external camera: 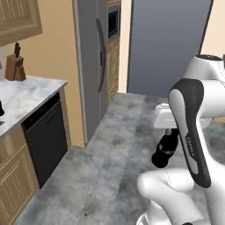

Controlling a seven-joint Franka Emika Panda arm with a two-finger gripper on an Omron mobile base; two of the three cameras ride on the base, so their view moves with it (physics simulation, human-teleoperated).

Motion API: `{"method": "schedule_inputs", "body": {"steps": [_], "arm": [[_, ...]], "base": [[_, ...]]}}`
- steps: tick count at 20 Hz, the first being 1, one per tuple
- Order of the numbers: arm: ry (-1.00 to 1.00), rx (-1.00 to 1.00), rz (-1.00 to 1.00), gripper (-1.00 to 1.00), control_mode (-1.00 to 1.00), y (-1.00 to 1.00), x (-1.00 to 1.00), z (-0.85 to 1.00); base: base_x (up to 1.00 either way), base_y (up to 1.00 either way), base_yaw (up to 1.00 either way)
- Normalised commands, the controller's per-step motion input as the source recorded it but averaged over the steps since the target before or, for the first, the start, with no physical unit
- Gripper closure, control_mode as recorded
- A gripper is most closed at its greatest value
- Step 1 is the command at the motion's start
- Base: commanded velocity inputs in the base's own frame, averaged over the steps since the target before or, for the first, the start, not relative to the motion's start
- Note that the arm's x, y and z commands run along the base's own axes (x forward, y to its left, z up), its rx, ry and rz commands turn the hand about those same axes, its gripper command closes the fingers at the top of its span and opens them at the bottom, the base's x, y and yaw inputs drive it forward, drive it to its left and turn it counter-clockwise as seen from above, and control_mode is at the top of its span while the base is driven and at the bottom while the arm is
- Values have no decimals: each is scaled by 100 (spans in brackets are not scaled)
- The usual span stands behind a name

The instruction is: Place the large bottle from the dining counter next to the other large bottle outside the sink, and place the small bottle from the dining counter next to the other small bottle inside the sink.

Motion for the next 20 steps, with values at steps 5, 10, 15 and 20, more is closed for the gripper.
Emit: {"method": "schedule_inputs", "body": {"steps": [5, 10, 15, 20], "arm": [[0, 0, 0, 100, 100, 0, 0, 0], [0, 0, 0, 100, 100, 0, 0, 0], [0, 0, 0, 100, 100, 0, 0, 0], [0, 0, 0, 100, 100, 0, 0, 0]], "base": [[11, 2, 72], [32, 1, 68], [41, 0, 60], [92, -45, 28]]}}
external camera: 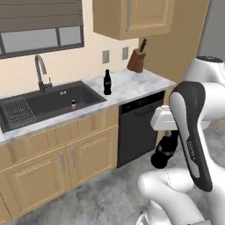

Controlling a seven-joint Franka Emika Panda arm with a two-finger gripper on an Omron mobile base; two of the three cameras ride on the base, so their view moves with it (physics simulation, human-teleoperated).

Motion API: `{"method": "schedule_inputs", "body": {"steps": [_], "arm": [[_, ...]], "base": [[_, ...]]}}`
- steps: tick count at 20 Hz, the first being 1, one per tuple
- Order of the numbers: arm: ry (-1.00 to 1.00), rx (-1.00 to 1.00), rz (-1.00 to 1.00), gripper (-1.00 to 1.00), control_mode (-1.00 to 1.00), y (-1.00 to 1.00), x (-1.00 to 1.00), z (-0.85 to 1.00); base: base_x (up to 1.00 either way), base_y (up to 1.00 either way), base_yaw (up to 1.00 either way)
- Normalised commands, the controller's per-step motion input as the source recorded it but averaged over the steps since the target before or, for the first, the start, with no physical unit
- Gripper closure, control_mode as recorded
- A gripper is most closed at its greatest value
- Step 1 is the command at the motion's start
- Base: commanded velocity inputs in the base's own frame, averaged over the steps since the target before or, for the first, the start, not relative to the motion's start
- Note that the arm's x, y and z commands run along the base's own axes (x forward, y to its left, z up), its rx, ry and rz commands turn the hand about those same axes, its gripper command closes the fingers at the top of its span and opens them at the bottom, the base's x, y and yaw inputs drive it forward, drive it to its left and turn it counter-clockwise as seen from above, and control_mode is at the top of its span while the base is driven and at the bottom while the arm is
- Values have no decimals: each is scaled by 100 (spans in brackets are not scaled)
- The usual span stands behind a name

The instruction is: Place the large bottle from the dining counter next to the other large bottle outside the sink, and place the small bottle from the dining counter next to the other small bottle inside the sink.

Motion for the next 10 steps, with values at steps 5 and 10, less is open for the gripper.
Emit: {"method": "schedule_inputs", "body": {"steps": [5, 10], "arm": [[0, 0, 0, 100, 100, 0, 0, 0], [0, 0, 0, 100, 100, 0, 0, 0]], "base": [[100, -75, 10], [83, -35, 25]]}}
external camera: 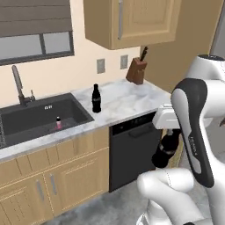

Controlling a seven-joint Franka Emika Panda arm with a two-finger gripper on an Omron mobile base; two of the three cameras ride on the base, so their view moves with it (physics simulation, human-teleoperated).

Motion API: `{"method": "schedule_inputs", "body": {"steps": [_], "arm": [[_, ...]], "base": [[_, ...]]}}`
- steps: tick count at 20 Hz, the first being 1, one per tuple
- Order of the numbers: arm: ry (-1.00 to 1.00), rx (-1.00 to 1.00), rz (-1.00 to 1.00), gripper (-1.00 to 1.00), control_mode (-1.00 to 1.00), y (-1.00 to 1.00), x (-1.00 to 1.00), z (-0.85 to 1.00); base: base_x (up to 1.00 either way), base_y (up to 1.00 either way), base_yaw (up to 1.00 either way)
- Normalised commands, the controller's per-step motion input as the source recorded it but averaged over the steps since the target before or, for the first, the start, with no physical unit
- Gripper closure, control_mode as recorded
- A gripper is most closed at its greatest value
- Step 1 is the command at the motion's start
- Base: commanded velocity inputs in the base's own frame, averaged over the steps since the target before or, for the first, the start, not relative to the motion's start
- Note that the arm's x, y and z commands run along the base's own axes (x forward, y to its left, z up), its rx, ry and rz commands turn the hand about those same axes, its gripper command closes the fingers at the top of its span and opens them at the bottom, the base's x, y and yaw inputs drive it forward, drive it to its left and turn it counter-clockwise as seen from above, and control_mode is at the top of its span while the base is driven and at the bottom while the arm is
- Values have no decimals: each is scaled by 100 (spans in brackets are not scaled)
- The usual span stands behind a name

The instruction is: Place the large bottle from the dining counter next to the other large bottle outside the sink, and place the small bottle from the dining counter next to the other small bottle inside the sink.

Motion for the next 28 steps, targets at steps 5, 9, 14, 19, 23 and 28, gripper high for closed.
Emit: {"method": "schedule_inputs", "body": {"steps": [5, 9, 14, 19, 23, 28], "arm": [[0, 0, 0, 100, 100, 0, 0, 0], [0, 0, 0, 100, 100, 0, 0, 0], [0, 0, 0, 100, 100, 0, 0, 0], [0, 0, 0, 100, 100, 0, 0, 0], [0, 0, 0, 100, 100, 0, 0, 0], [0, 0, 0, 100, 100, 0, 0, 0]], "base": [[48, 0, 49], [42, -7, 41], [68, -31, 11], [89, -2, 0], [74, 0, 0], [39, 0, 4]]}}
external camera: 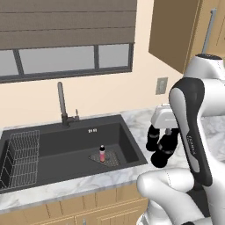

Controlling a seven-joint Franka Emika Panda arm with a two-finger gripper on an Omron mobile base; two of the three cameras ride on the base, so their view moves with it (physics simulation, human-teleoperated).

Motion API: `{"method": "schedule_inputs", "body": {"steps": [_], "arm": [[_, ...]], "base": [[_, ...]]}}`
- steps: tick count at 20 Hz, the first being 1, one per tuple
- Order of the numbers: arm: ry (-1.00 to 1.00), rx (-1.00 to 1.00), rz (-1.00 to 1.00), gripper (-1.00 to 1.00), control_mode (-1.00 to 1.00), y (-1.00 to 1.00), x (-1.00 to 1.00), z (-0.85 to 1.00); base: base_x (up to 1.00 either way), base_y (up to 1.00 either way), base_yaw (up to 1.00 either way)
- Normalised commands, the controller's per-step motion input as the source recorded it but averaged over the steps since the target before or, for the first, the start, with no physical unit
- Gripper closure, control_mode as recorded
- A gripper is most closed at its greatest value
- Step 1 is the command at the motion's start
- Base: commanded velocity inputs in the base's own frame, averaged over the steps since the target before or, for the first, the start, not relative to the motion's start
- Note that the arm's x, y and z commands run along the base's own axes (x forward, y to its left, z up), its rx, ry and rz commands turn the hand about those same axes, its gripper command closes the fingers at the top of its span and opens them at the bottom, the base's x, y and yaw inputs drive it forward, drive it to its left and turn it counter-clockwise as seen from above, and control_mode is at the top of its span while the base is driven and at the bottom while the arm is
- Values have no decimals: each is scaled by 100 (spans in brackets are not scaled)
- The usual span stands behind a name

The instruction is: Place the large bottle from the dining counter next to the other large bottle outside the sink, and place the small bottle from the dining counter next to the other small bottle inside the sink.

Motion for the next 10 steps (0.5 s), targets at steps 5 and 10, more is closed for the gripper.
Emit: {"method": "schedule_inputs", "body": {"steps": [5, 10], "arm": [[0, 0, 0, 100, 100, 0, 0, 0], [0, 0, 0, 100, 100, 0, 0, 0]], "base": [[0, 0, 0], [0, 0, 0]]}}
